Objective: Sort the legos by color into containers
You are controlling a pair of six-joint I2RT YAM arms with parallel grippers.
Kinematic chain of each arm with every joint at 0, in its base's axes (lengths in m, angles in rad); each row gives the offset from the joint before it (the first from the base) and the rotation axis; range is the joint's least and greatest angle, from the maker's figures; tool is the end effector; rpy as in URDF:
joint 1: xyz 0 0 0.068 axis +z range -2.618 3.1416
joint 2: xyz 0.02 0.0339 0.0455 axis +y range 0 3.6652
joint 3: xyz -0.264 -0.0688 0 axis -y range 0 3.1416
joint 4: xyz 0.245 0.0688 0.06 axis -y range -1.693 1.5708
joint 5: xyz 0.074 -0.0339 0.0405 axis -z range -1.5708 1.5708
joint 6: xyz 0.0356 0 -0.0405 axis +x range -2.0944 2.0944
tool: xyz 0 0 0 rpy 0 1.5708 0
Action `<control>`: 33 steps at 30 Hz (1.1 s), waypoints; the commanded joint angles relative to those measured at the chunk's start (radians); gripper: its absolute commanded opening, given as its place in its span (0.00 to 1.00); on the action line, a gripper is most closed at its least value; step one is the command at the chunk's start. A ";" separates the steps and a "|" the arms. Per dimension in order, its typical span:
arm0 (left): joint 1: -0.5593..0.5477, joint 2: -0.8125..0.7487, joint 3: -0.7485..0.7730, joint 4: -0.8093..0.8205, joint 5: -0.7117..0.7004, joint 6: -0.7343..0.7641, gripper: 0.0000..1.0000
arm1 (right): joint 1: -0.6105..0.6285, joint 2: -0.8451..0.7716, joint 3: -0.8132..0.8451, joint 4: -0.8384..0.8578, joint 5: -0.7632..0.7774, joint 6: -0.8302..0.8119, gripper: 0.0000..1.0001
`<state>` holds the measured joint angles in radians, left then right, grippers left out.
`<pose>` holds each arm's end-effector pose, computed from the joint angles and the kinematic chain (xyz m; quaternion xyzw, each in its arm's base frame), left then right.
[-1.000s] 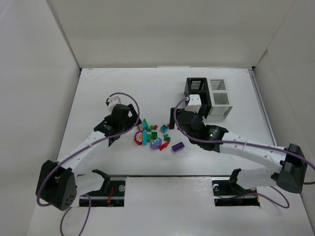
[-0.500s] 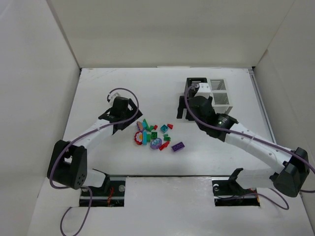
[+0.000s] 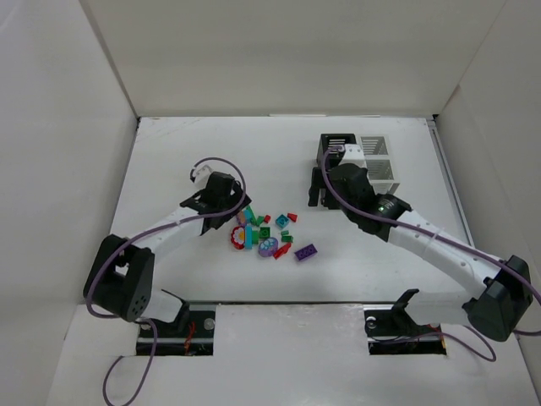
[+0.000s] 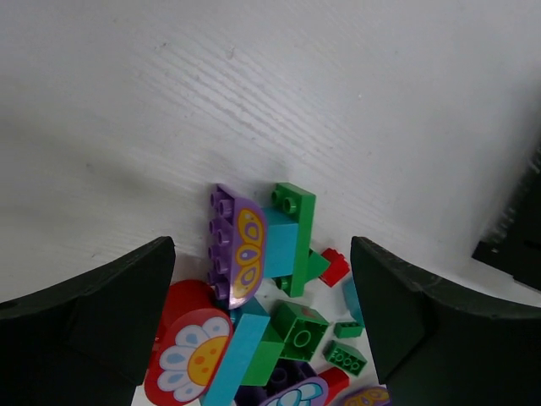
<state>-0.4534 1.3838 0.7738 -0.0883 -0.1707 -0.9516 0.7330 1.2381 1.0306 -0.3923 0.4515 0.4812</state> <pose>0.2630 -0.1214 0.2116 -0.2575 0.8663 -0.2131 0.3712 0.2136 0.1714 0.3114 -0.0046 0.8683 0.0969 0.4865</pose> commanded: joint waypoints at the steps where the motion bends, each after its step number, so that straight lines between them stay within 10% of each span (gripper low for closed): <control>1: -0.024 0.046 0.041 -0.082 -0.079 -0.021 0.82 | -0.006 0.012 -0.006 0.013 -0.005 -0.015 0.99; 13: -0.060 0.101 0.067 -0.108 -0.044 -0.243 0.80 | -0.006 0.046 0.013 -0.014 0.013 -0.015 0.99; 33: -0.140 0.103 0.063 -0.111 -0.165 0.017 0.73 | -0.006 0.046 0.003 -0.014 0.042 -0.015 0.99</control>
<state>-0.5713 1.5425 0.8570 -0.2180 -0.3008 -1.0161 0.7330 1.2858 1.0306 -0.4122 0.4725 0.4744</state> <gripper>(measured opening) 0.722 0.988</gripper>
